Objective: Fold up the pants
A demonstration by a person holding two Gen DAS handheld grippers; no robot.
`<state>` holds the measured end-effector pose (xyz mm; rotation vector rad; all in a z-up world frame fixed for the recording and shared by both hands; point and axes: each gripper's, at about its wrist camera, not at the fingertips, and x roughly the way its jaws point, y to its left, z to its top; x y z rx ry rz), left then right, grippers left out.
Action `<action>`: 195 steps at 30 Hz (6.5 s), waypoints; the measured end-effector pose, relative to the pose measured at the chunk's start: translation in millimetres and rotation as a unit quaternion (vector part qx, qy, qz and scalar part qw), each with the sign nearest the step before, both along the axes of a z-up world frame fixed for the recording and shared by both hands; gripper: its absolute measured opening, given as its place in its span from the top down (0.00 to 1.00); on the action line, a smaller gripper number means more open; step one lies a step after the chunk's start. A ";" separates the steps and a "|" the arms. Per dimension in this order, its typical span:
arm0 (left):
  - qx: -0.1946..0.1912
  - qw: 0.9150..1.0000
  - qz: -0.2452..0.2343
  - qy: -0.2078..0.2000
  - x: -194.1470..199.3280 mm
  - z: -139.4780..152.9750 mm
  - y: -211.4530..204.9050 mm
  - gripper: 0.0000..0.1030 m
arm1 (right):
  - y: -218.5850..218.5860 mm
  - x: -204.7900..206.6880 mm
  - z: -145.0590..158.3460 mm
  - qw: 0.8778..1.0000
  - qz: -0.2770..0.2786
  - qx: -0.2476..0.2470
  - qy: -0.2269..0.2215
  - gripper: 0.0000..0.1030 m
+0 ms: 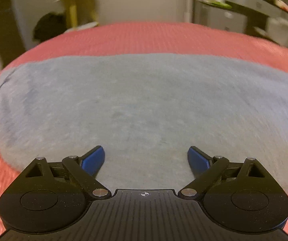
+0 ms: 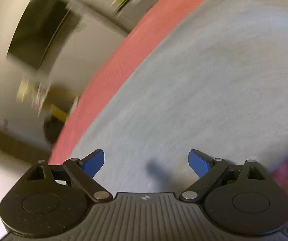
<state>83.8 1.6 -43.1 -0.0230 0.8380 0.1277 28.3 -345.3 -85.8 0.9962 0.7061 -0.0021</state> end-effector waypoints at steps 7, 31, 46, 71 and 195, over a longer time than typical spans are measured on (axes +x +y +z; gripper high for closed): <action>-0.007 0.996 0.082 -0.020 -1.9 5.4 26.9 0.15 | -105.2 -62.9 -13.0 0.978 -0.207 -0.001 -0.016 0.34; -0.005 0.999 0.015 -0.040 -16.1 23.3 -7.9 0.10 | -201.4 -96.7 -25.3 0.962 -0.272 -0.024 -0.012 0.85; -0.030 0.999 -0.008 -0.018 -17.1 3.7 -11.5 0.09 | -38.6 -26.6 113.9 0.947 0.004 -0.294 -0.128 0.92; -0.150 0.984 -0.094 -0.023 -9.5 32.4 -50.5 0.09 | -7.6 -37.3 32.9 0.999 0.001 -0.050 -0.001 0.32; -0.206 0.973 -0.099 -0.015 142.3 50.9 -45.0 0.81 | 31.9 11.7 34.2 0.985 0.089 -0.146 -0.030 0.57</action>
